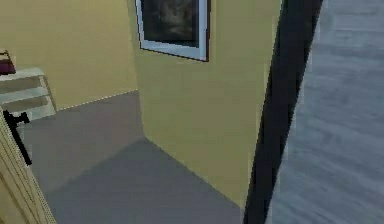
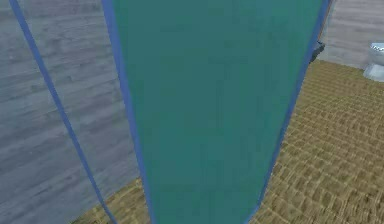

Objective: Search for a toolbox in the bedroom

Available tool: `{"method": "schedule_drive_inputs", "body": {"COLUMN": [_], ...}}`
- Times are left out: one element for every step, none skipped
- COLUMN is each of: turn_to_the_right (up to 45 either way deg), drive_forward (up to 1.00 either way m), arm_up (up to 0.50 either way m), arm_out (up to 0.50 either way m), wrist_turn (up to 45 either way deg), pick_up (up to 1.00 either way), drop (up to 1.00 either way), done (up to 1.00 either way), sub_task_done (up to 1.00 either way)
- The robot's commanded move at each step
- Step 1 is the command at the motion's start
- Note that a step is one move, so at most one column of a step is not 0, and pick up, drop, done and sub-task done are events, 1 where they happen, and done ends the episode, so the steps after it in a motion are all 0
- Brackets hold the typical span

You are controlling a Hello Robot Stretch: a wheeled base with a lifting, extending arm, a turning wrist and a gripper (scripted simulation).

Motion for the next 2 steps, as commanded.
{"method": "schedule_drive_inputs", "body": {"turn_to_the_right": [0.0, -21.0], "drive_forward": [0.20, 0.00], "arm_up": [0.00, 0.00], "arm_out": [0.00, 0.00], "wrist_turn": [0.0, 0.0], "pick_up": [0.00, 0.00], "drop": [0.00, 0.00], "done": [0.00, 0.00], "sub_task_done": [0.00, 0.00]}}
